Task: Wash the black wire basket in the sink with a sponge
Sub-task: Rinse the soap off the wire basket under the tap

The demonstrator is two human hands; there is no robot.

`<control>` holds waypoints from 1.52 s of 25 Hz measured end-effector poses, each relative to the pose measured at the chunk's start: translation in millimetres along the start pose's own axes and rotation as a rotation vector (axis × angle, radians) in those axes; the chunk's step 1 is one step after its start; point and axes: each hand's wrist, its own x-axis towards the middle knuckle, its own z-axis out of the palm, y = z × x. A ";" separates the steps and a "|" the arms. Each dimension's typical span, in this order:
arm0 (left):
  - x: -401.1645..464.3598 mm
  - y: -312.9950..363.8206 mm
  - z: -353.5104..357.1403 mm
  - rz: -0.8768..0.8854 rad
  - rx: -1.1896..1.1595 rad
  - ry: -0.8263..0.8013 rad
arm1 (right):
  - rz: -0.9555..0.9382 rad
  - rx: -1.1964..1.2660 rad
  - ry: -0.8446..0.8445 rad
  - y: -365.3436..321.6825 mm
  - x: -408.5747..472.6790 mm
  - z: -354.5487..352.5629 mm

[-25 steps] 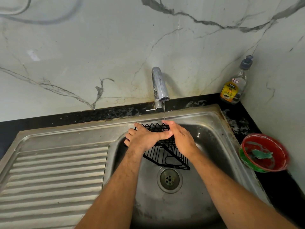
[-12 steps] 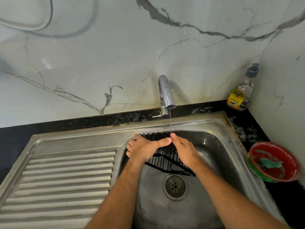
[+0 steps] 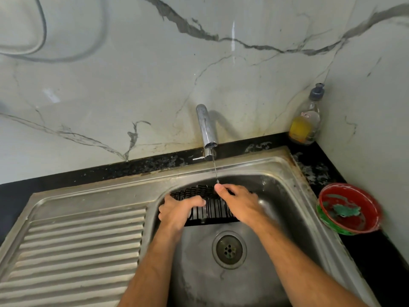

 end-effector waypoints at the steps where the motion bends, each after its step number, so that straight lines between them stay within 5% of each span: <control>1: -6.8 5.0 -2.8 -0.027 -0.041 -0.035 | -0.010 -0.069 0.013 -0.6 2.9 -1.1; 4: -43.8 42.3 -10.1 -0.054 -0.131 -0.093 | -0.316 -0.125 0.138 -27.1 -1.1 -5.0; 7: -54.3 61.4 -9.9 -0.063 -0.173 -0.067 | -0.535 0.050 0.078 -47.5 -0.4 -12.3; 12: -52.9 60.0 -25.4 0.019 -0.170 -0.070 | -0.224 -0.136 0.016 -22.9 25.7 -39.1; 17: -62.3 61.3 -26.6 0.101 -0.228 -0.086 | -0.407 0.060 0.006 -39.2 10.2 -19.7; 22: -64.9 43.6 -30.0 0.111 -0.238 -0.028 | -0.171 -0.145 -0.008 -5.6 15.6 -44.2; 26: -62.2 39.8 -28.6 0.133 -0.297 -0.040 | -0.378 -0.014 -0.027 -28.5 0.6 -20.4; 31: -65.8 32.5 -31.3 0.310 -0.029 -0.066 | -0.219 -0.017 -0.082 -5.0 12.5 -46.5; 38: -56.7 11.9 -27.5 0.488 0.037 -0.139 | -0.413 -0.008 -0.207 -16.5 2.3 -21.2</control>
